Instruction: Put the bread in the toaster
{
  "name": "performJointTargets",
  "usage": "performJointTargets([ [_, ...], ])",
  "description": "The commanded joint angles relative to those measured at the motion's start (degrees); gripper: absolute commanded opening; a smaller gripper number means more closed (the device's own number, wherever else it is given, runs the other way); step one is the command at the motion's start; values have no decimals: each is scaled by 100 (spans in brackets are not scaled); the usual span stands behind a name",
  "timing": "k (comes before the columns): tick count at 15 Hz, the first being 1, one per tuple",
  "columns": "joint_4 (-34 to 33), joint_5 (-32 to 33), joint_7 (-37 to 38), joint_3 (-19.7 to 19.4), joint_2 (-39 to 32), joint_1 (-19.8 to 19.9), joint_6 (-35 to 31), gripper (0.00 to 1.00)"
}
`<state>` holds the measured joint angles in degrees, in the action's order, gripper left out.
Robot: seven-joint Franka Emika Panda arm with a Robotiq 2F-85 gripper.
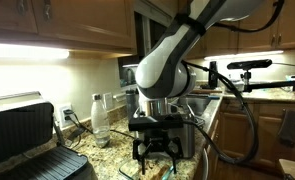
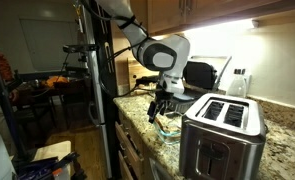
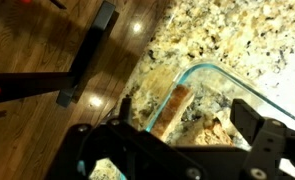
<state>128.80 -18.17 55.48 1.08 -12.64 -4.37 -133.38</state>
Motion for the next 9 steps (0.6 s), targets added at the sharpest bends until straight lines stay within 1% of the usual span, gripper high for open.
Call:
performJointTargets([
  [1, 34, -29, 177, -39, -15, -7, -148, 100],
  [6, 20, -22, 206, -57, -43, -10, -144, 100],
  [7, 18, -12, 218, -58, -45, -11, -142, 89],
  [8, 17, -8, 225, -58, -45, -12, -139, 73],
  [9, 20, -5, 231, -59, -45, -11, -139, 67],
])
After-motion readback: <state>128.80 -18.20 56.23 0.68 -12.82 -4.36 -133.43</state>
